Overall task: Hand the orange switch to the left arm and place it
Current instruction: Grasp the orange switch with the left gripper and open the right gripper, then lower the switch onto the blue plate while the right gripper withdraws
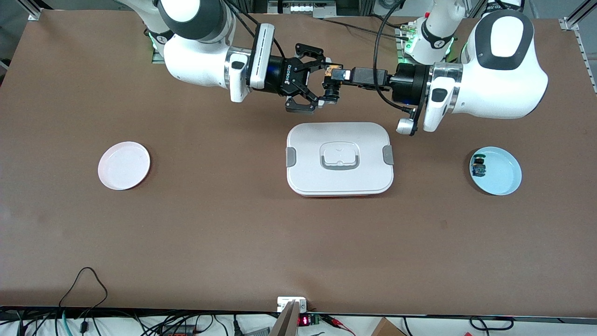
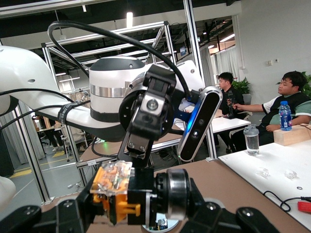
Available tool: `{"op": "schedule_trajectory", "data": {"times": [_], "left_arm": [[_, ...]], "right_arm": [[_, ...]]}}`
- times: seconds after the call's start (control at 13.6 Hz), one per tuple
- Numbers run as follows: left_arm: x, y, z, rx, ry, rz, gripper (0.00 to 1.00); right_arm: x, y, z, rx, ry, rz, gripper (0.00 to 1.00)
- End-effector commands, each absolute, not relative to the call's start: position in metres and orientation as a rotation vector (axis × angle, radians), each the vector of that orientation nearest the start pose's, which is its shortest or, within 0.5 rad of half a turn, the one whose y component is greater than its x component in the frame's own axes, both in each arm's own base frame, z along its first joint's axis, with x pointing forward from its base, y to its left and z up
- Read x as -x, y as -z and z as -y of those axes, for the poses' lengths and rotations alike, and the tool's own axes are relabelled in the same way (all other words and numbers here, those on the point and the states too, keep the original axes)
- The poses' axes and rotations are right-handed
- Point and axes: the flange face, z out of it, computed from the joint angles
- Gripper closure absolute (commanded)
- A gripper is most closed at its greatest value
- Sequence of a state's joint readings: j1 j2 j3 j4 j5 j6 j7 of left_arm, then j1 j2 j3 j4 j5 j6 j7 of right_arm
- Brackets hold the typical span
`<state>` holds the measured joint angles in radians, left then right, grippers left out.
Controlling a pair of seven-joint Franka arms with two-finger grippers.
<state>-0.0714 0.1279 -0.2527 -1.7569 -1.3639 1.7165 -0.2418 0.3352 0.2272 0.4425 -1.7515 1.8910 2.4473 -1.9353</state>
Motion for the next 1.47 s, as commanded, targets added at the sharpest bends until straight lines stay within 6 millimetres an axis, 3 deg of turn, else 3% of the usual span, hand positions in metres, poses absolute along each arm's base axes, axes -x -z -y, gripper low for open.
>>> {"op": "schedule_trajectory", "data": {"times": [0.0, 0.15, 0.29, 0.51, 0.59, 0.81, 0.88, 0.96, 1.4], "left_arm": [[-0.547, -0.549, 0.274, -1.802, 0.497, -0.225, 0.34], [-0.545, -0.548, 0.281, -1.808, 0.488, -0.219, 0.40], [-0.544, -0.548, 0.283, -1.815, 0.481, -0.217, 0.55], [-0.546, -0.548, 0.277, -1.813, 0.480, -0.220, 0.89], [-0.547, -0.548, 0.276, -1.813, 0.477, -0.216, 0.96], [-0.548, -0.548, 0.272, -1.810, 0.480, -0.210, 0.98], [-0.550, -0.548, 0.267, -1.808, 0.475, -0.217, 0.98], [-0.553, -0.547, 0.259, -1.805, 0.478, -0.219, 0.99], [-0.566, -0.550, 0.198, -1.850, 0.485, -0.201, 1.00]], "right_arm": [[-0.486, -0.505, -0.450, 1.425, 1.201, 1.023, 0.99], [-0.486, -0.505, -0.449, 1.426, 1.201, 1.025, 0.99], [-0.485, -0.501, -0.449, 1.432, 1.195, 1.027, 0.99], [-0.485, -0.501, -0.449, 1.432, 1.195, 1.027, 0.99], [-0.485, -0.501, -0.449, 1.432, 1.195, 1.027, 0.99], [-0.484, -0.502, -0.450, 1.430, 1.195, 1.028, 0.99], [-0.484, -0.502, -0.450, 1.432, 1.191, 1.022, 0.77], [-0.483, -0.500, -0.449, 1.438, 1.182, 1.009, 0.01], [-0.484, -0.503, -0.447, 1.443, 1.178, 0.992, 0.00]]}}
